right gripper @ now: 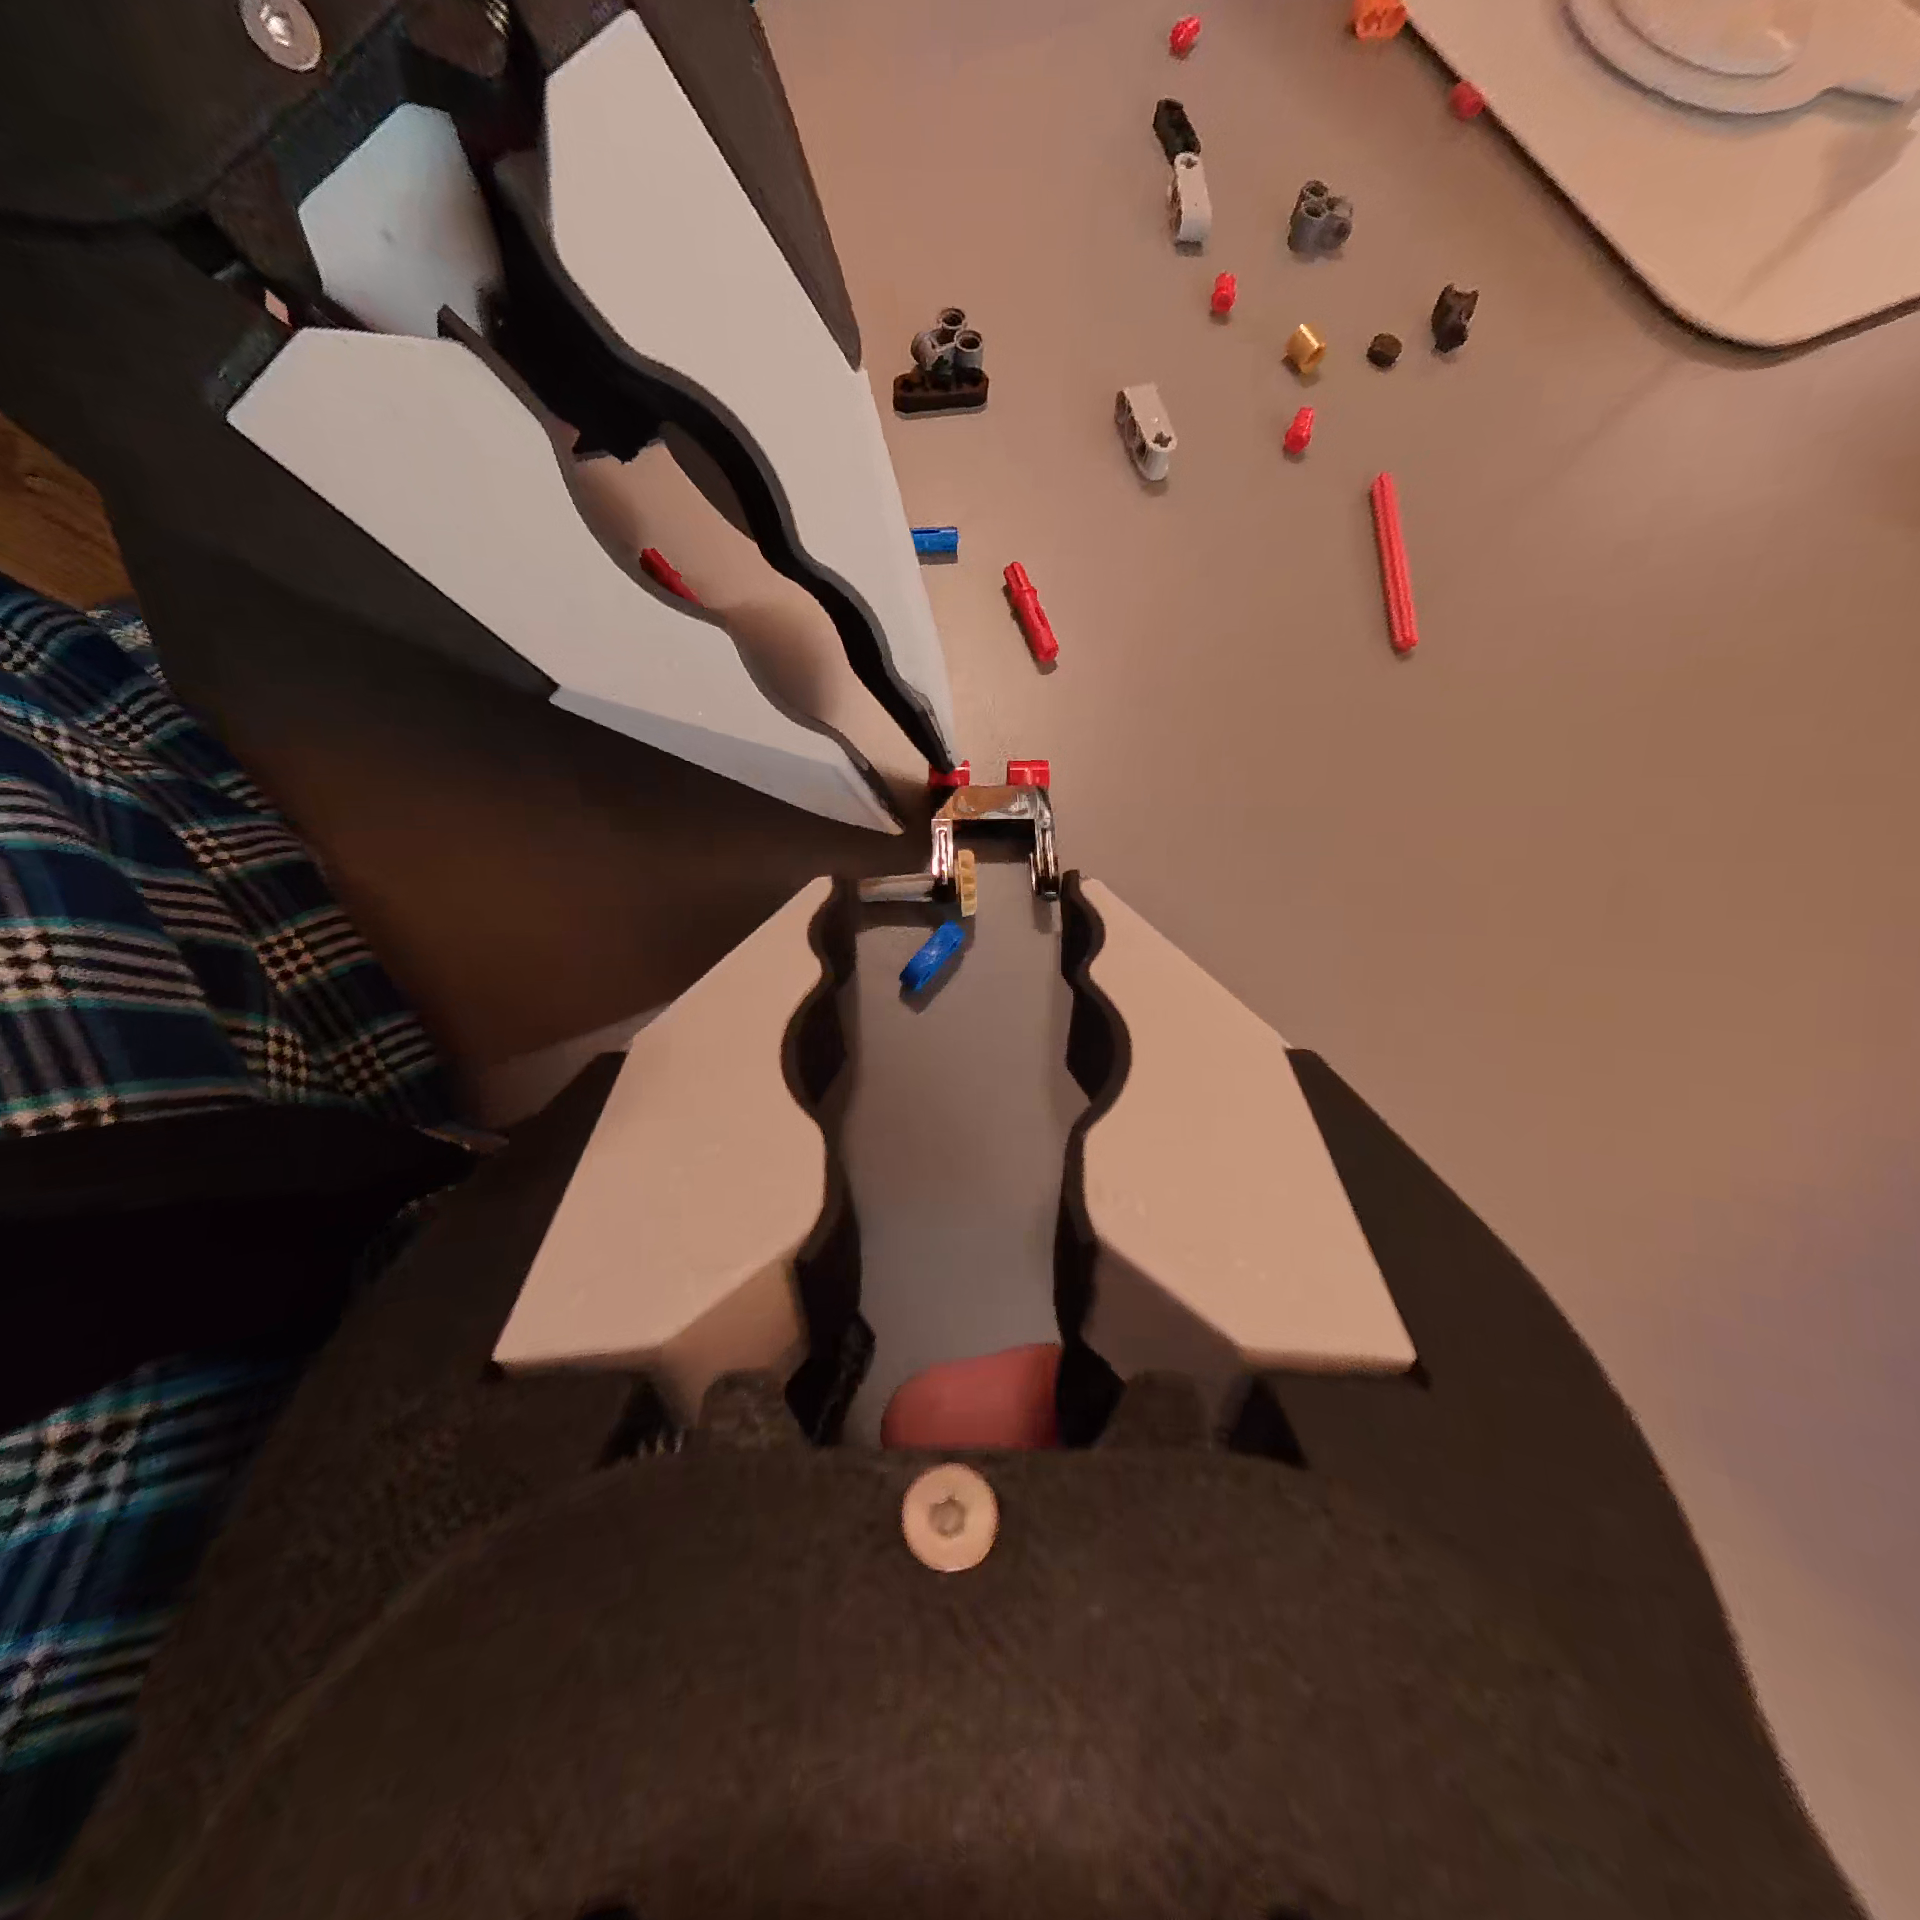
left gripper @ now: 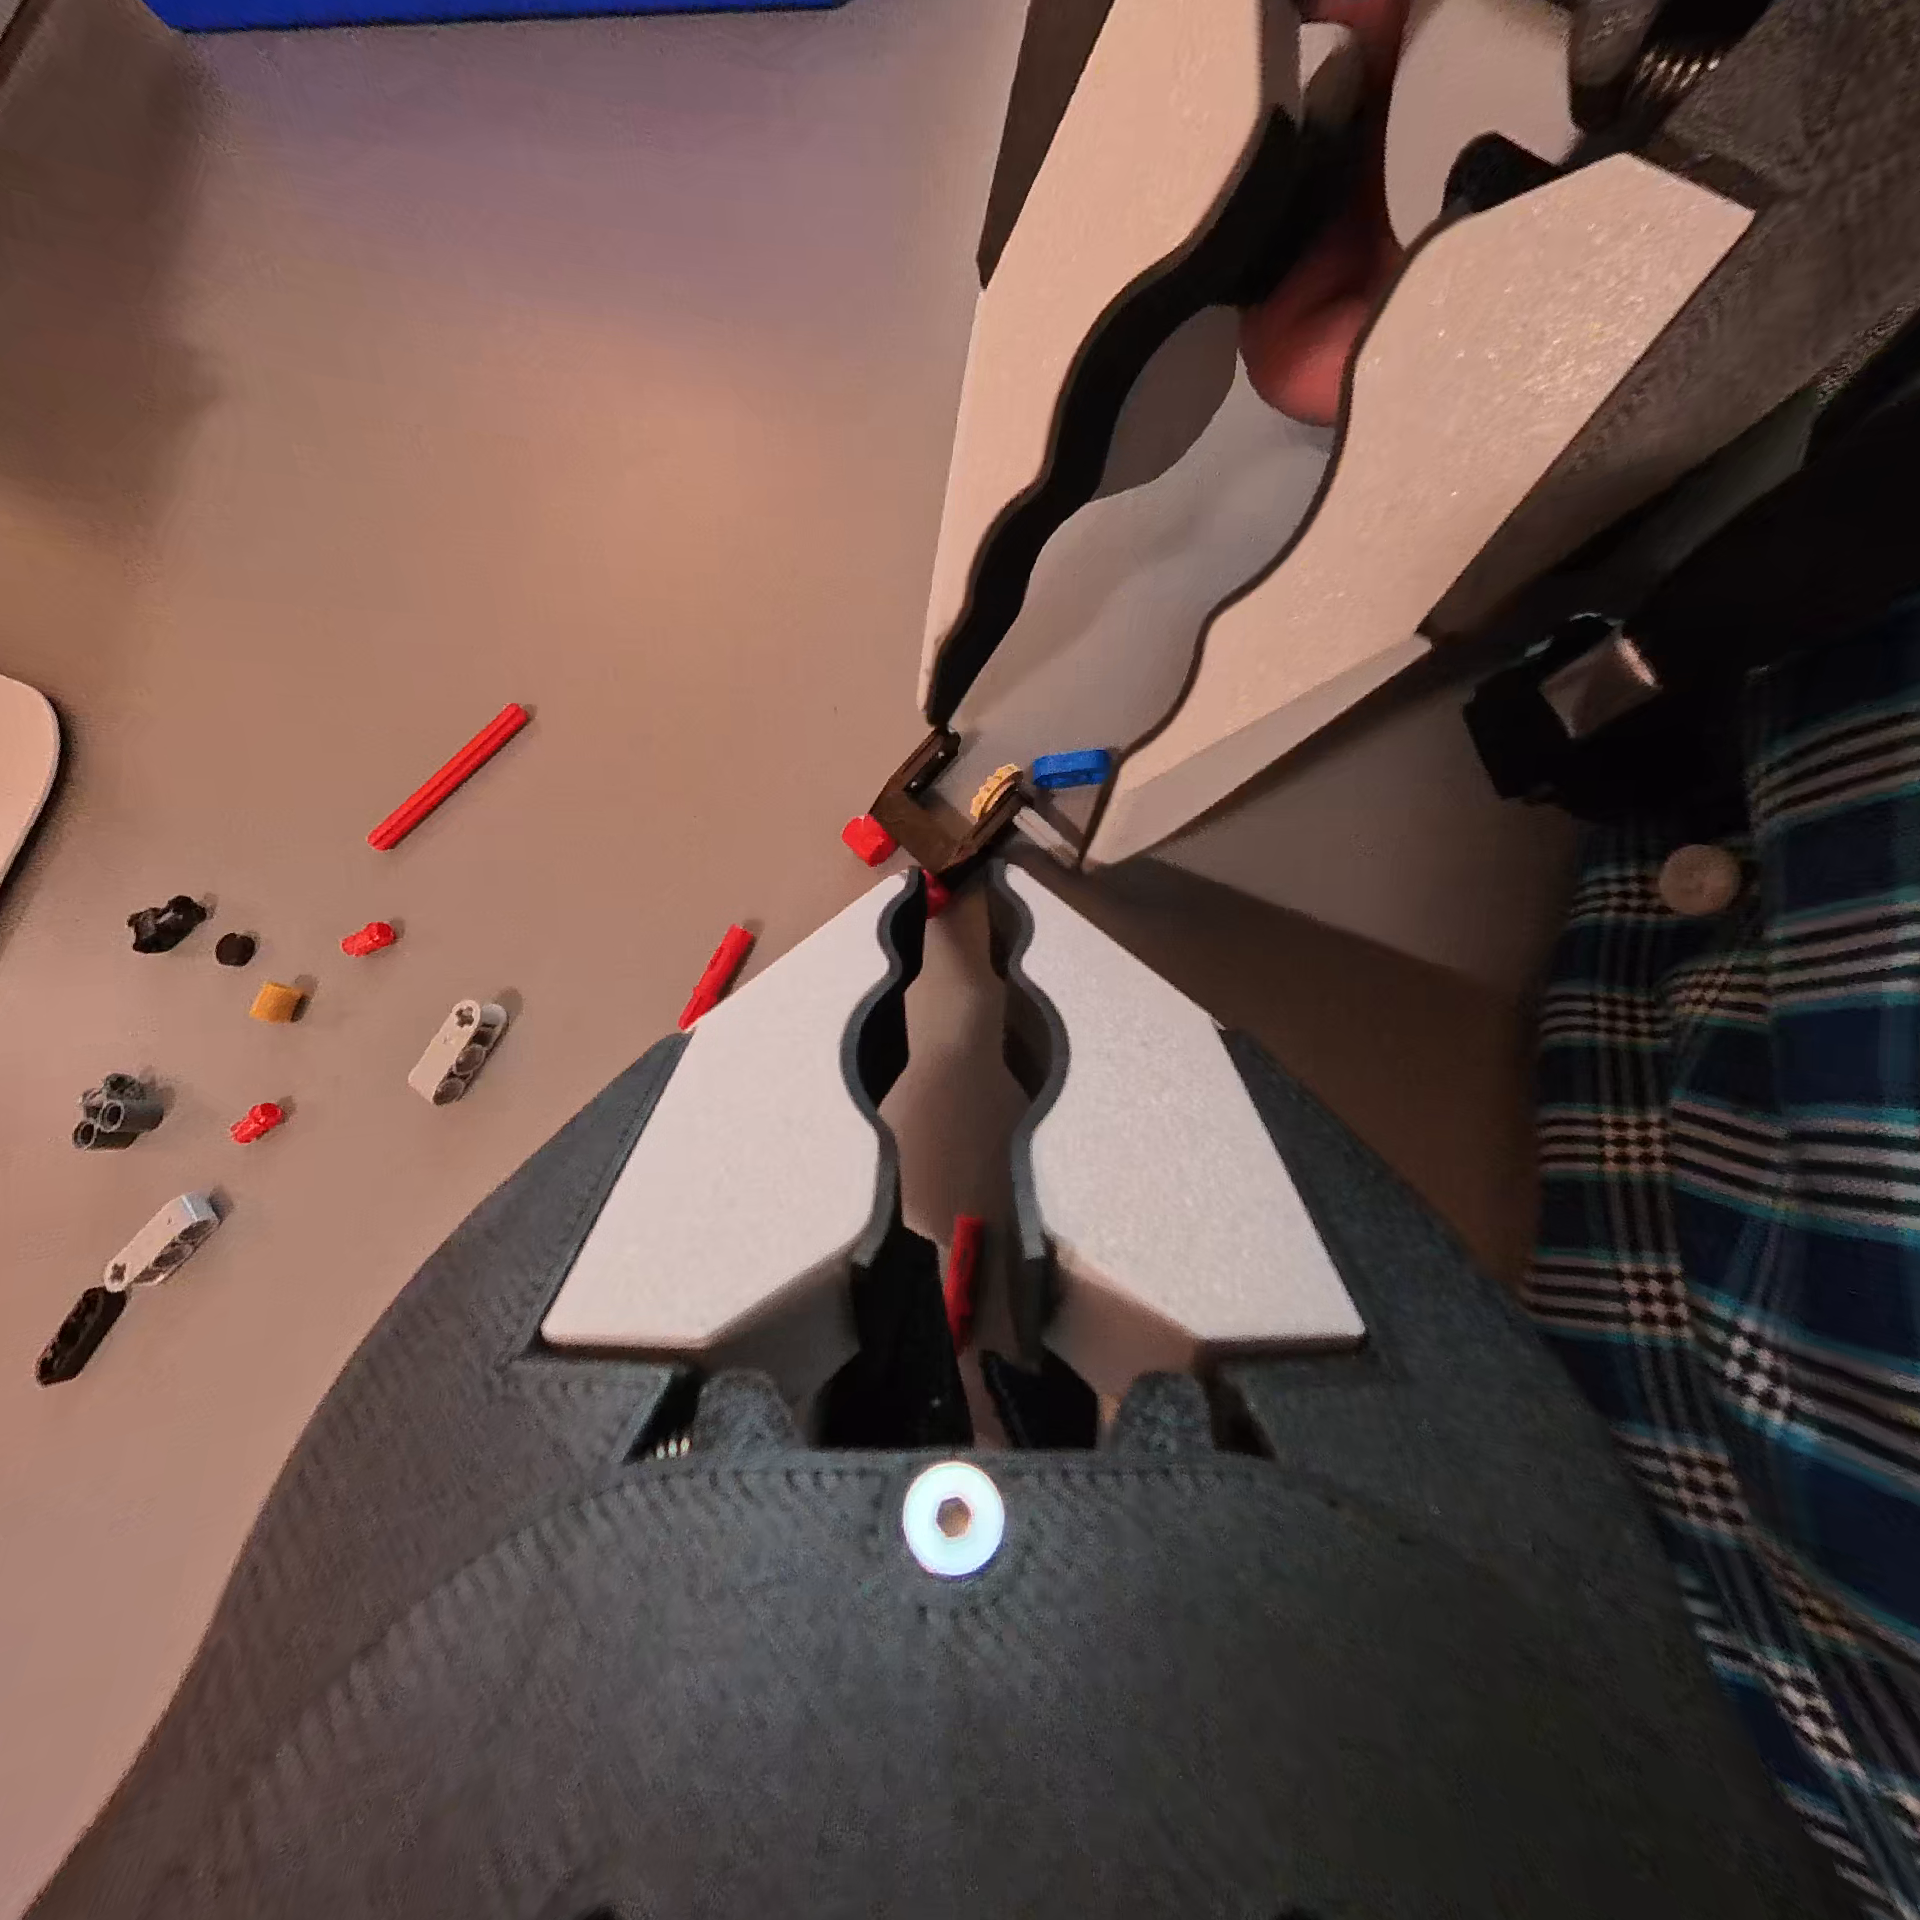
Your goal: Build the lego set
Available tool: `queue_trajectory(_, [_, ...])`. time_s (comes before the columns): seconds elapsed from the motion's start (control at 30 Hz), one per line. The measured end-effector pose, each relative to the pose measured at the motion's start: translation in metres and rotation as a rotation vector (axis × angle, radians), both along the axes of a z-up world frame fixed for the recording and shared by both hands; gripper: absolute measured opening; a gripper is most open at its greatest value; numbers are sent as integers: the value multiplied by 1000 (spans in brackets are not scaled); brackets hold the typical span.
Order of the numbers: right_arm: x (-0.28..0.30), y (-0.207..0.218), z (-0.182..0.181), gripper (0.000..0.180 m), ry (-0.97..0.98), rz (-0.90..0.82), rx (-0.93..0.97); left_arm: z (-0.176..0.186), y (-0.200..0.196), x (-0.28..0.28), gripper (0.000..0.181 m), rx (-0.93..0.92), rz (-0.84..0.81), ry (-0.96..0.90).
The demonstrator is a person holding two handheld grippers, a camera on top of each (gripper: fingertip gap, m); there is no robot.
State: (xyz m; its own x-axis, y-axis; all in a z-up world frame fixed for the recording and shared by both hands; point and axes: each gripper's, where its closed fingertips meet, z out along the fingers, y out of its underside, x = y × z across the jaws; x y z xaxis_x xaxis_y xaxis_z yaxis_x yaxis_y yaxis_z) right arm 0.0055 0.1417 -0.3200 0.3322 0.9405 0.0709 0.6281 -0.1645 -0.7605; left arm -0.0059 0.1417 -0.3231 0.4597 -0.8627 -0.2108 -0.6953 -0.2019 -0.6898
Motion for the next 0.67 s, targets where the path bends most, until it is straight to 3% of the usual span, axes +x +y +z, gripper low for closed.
queue_trajectory(0.2, [1,-6,3,25,7,31,25,5,-2,0,15,24,-29,18])
queue_trajectory(0.43, [-2,-10,-3,14,-14,63,-7,5,-3,6,14,69,-192,124])
queue_trajectory(0.67, [-3,-12,-4,18,-20,74,-19,1,-7,9,9,52,-296,177])
